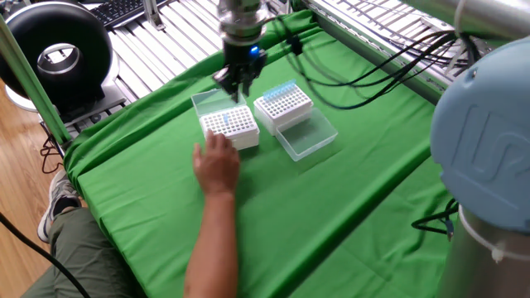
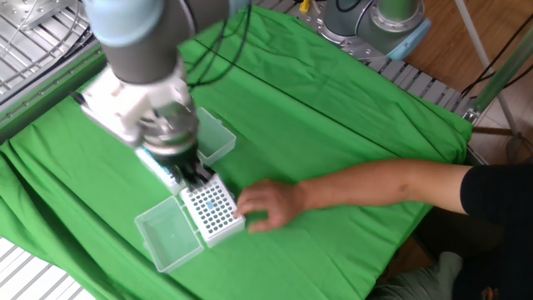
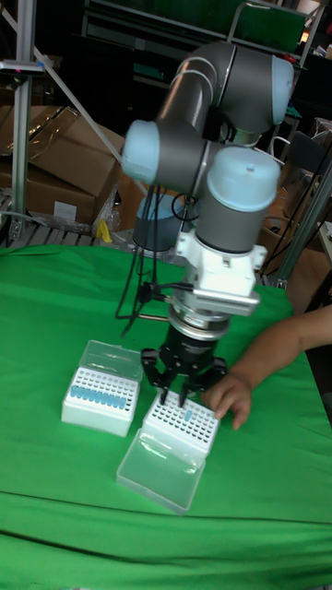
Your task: Insert a medium pipette tip into the holder for medium pipette tips
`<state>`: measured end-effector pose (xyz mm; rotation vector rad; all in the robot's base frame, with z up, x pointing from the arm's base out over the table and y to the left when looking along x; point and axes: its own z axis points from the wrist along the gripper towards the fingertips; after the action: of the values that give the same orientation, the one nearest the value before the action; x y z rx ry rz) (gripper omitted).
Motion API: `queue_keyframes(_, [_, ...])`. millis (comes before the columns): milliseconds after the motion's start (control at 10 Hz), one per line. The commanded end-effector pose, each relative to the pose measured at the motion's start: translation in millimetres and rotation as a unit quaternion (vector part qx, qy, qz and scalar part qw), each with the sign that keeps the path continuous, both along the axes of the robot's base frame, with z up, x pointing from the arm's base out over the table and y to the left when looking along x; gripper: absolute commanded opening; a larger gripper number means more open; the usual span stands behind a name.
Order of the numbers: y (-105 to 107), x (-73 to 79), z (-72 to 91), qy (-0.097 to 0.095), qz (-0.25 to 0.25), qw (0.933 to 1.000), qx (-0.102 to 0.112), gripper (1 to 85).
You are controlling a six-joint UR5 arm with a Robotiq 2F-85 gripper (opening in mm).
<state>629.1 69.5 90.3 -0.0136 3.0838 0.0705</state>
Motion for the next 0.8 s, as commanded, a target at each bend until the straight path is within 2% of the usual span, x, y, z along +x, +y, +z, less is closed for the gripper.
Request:
queue_keyframes(0, [28,2.0,-12.3,-0.007,-0.019,0.9998,0.006,32.7])
queue_keyframes(300, [27,-0.8,-12.7,-0.003,-0.023,0.9997,0.002,32.7])
queue_keyframes(700, [25,-11.8,-17.3,0.013,-0.029,0.9995,-0.002,29.7])
